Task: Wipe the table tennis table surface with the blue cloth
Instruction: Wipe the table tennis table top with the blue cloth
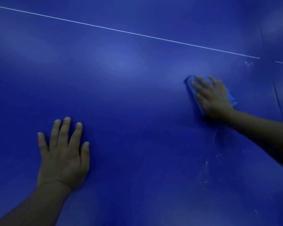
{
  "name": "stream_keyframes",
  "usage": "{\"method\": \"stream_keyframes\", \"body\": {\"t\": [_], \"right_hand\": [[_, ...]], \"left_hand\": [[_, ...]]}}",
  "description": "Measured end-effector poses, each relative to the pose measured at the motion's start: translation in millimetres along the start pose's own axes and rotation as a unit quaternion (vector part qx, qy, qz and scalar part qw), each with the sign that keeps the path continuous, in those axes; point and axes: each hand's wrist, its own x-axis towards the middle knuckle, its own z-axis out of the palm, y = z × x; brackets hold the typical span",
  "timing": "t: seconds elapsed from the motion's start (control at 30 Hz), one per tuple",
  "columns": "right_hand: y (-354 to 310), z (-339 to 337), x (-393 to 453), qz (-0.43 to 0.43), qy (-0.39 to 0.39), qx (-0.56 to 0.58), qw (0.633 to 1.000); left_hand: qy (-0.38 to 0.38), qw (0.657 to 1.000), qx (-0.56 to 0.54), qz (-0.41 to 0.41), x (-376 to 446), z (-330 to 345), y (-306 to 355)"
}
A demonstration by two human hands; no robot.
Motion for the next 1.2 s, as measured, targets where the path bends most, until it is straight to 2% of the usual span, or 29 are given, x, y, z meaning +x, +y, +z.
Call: {"method": "stream_keyframes", "body": {"t": [0.03,0.07,0.1,0.13,0.2,0.27,0.33,0.37,0.43,0.5,0.53,0.6,0.67,0.7,0.77,0.8,0.83,0.87,0.93,0.97,1.0,1.03,1.07,1.2], "right_hand": [[-3,-1,3,0.073,0.013,0.013,0.997],[-13,-2,-4,0.099,0.032,0.019,0.994],[-30,-5,-18,0.089,0.060,0.015,0.994],[-51,-9,-43,0.054,0.064,0.026,0.996],[-99,-19,-115,-0.088,0.006,0.037,0.995],[-126,-28,-180,-0.233,-0.068,0.066,0.968],[-104,-26,-187,-0.271,-0.073,0.047,0.959],[-85,-19,-170,-0.239,-0.050,0.020,0.970],[-49,-11,-127,-0.063,-0.019,-0.008,0.998],[-40,-10,-102,0.116,0.028,0.019,0.993],[-53,-10,-107,0.142,0.052,0.019,0.988],[-105,-18,-140,0.077,0.075,0.026,0.994],[-159,-30,-208,-0.079,0.010,0.048,0.996],[-179,-38,-244,-0.165,-0.031,0.065,0.984],[-180,-46,-285,-0.278,-0.088,0.071,0.954],[-165,-45,-284,-0.304,-0.089,0.060,0.946],[-148,-41,-272,-0.294,-0.070,0.036,0.952],[-131,-34,-254,-0.234,-0.051,0.016,0.971],[-104,-34,-214,0.010,-0.011,0.017,1.000],[-100,-31,-206,0.121,0.016,0.032,0.992],[-107,-29,-209,0.179,0.041,0.046,0.982],[-125,-29,-221,0.191,0.061,0.048,0.979],[-150,-31,-244,0.168,0.054,0.051,0.983],[-248,-51,-376,-0.038,-0.053,0.089,0.994]], "left_hand": [[0.003,1.000,-0.003,0.001,0,1,0],[0.006,1.000,-0.006,0.002,-1,1,0],[0.007,1.000,-0.009,0.003,-2,1,-1],[0.007,1.000,-0.011,0.003,-2,1,-1],[0.003,1.000,-0.012,0.003,-1,0,-1],[0.005,1.000,-0.010,0.000,-1,0,-1],[0.004,1.000,-0.002,-0.005,-2,-1,2],[0.001,1.000,0.005,-0.008,0,-2,3],[-0.003,1.000,0.031,-0.006,1,-5,5],[-0.012,0.998,0.057,-0.007,-1,-9,7],[-0.011,0.998,0.059,-0.009,-4,-10,9],[0.008,1.000,0.025,-0.004,-16,-14,12],[0.026,0.999,-0.014,0.039,-43,-17,13],[0.034,0.996,-0.018,0.076,-62,-17,13],[0.039,0.987,-0.008,0.158,-107,-15,12],[0.033,0.980,-0.005,0.194,-127,-12,11],[0.023,0.974,-0.001,0.225,-145,-9,10],[0.010,0.968,0.006,0.249,-158,-6,9],[-0.016,0.961,0.020,0.276,-175,3,7],[-0.024,0.960,0.021,0.277,-179,4,6],[-0.029,0.961,0.019,0.275,-179,5,6],[-0.034,0.961,0.018,0.274,-178,7,6],[-0.042,0.960,0.018,0.275,-177,7,6],[-0.055,0.959,0.009,0.279,-177,7,8]]}}
